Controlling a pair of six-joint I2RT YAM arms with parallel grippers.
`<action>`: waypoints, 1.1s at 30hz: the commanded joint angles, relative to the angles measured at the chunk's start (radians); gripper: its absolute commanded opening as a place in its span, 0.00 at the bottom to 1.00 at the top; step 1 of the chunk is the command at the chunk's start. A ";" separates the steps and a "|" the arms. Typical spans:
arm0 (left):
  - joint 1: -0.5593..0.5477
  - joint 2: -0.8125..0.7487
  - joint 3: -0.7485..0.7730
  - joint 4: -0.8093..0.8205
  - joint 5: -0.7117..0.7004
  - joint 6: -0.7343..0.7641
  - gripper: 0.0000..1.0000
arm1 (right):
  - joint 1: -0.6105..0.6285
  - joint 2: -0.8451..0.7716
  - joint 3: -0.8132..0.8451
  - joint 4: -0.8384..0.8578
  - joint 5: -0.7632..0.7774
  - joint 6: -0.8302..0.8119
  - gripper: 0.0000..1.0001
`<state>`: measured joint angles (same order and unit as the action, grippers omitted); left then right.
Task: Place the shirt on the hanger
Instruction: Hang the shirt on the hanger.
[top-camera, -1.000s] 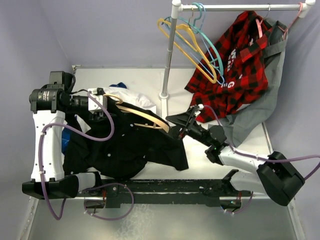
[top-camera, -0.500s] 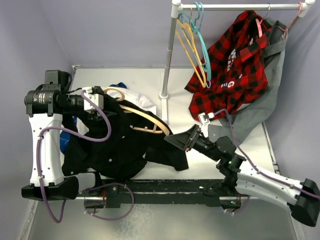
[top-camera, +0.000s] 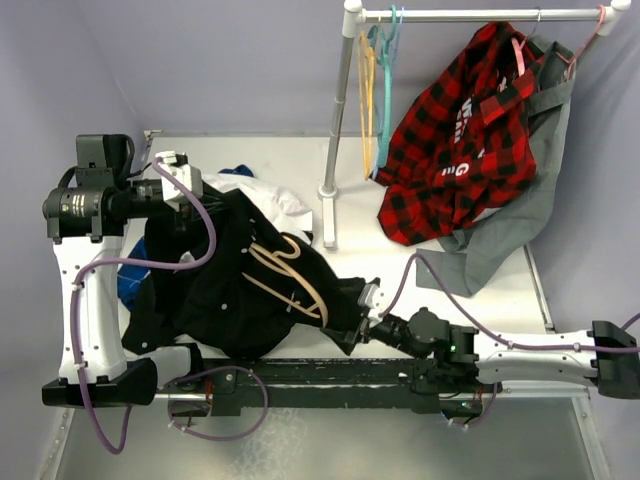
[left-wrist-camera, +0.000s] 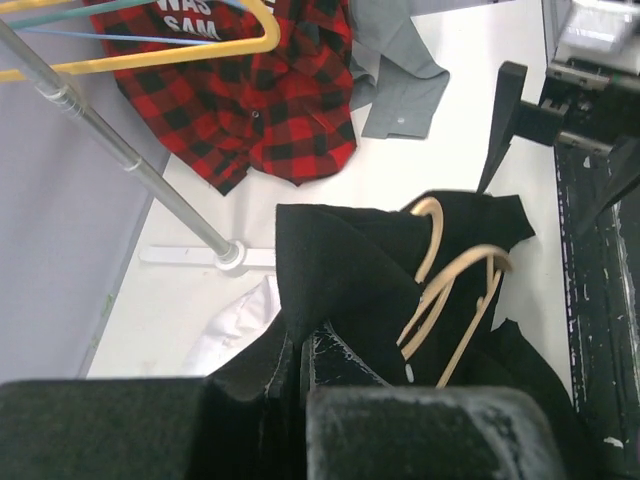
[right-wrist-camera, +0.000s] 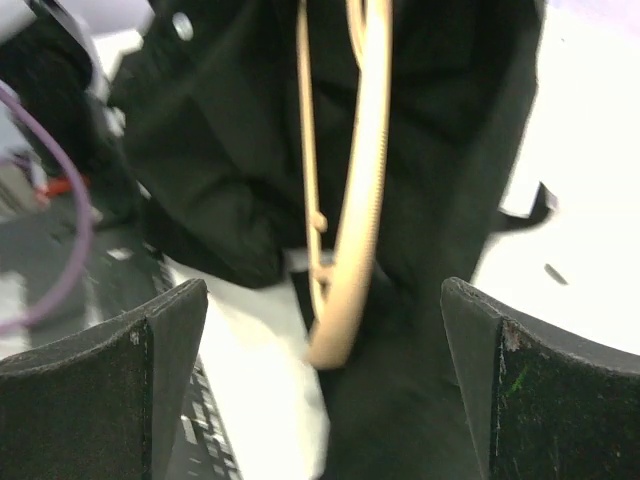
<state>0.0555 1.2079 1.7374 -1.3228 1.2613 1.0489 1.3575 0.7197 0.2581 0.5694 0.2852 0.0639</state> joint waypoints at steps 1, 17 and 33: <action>-0.005 -0.022 0.028 0.070 0.056 -0.061 0.00 | 0.015 -0.018 -0.016 0.157 0.171 -0.244 1.00; -0.004 -0.036 -0.052 -0.008 0.048 0.034 0.00 | 0.020 0.286 0.182 0.306 0.104 -0.374 0.87; -0.005 -0.043 -0.070 -0.015 0.056 0.046 0.00 | 0.014 0.417 0.264 0.263 -0.045 -0.505 0.98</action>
<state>0.0555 1.1847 1.6691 -1.3483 1.2617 1.0698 1.3735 1.0996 0.4801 0.7845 0.2924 -0.3614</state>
